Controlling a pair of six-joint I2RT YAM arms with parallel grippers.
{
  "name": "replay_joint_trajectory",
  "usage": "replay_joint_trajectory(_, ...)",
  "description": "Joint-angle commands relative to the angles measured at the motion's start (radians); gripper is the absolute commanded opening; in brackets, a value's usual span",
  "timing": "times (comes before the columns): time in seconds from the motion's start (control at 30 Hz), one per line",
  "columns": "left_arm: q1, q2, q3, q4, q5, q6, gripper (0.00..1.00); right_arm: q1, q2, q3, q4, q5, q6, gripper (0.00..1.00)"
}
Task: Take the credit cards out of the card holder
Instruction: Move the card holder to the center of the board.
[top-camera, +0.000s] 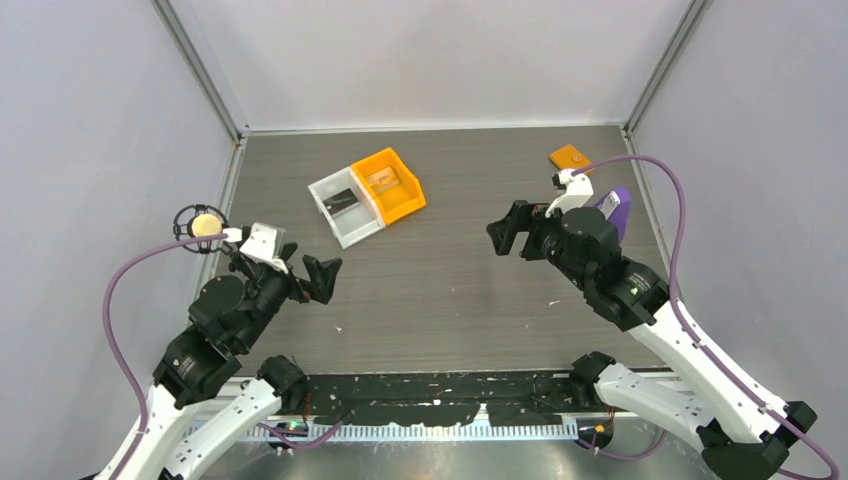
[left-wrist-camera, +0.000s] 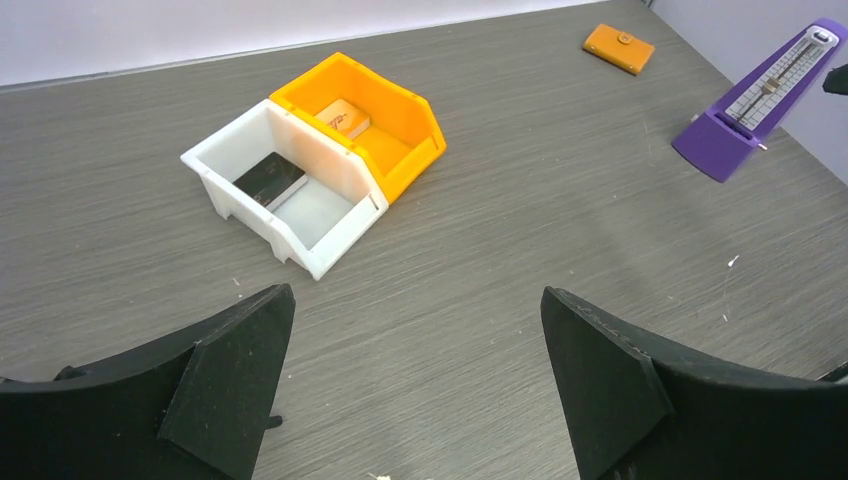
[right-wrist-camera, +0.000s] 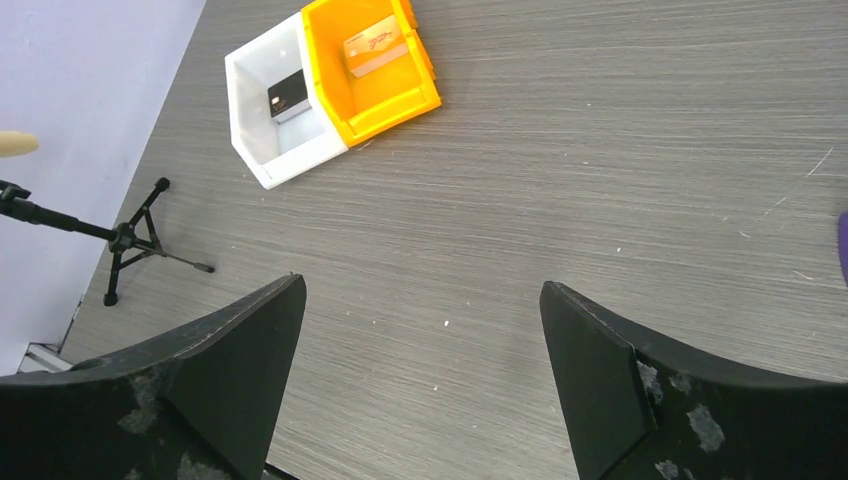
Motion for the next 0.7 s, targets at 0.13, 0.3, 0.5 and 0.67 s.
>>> replay_joint_trajectory(0.13, -0.004, -0.026, -0.011, 0.016, 0.008, 0.046, 0.98, -0.001, 0.023, 0.009, 0.115, 0.024, -0.029, 0.96)
replay_joint_trajectory(0.3, -0.004, -0.083, -0.049, -0.024, 0.011, 0.074, 0.98, -0.001, 0.116, 0.04, 0.192, 0.188, -0.19, 0.98)
replay_joint_trajectory(0.5, -0.003, -0.174, -0.103, -0.005, 0.024, 0.05, 0.98, -0.01, 0.436, 0.237, 0.174, 0.543, -0.588, 0.98)
replay_joint_trajectory(0.67, -0.004, -0.208, -0.149, 0.031, 0.068, 0.041, 0.98, -0.129, 0.732, 0.354, 0.192, 0.607, -0.777, 1.0)
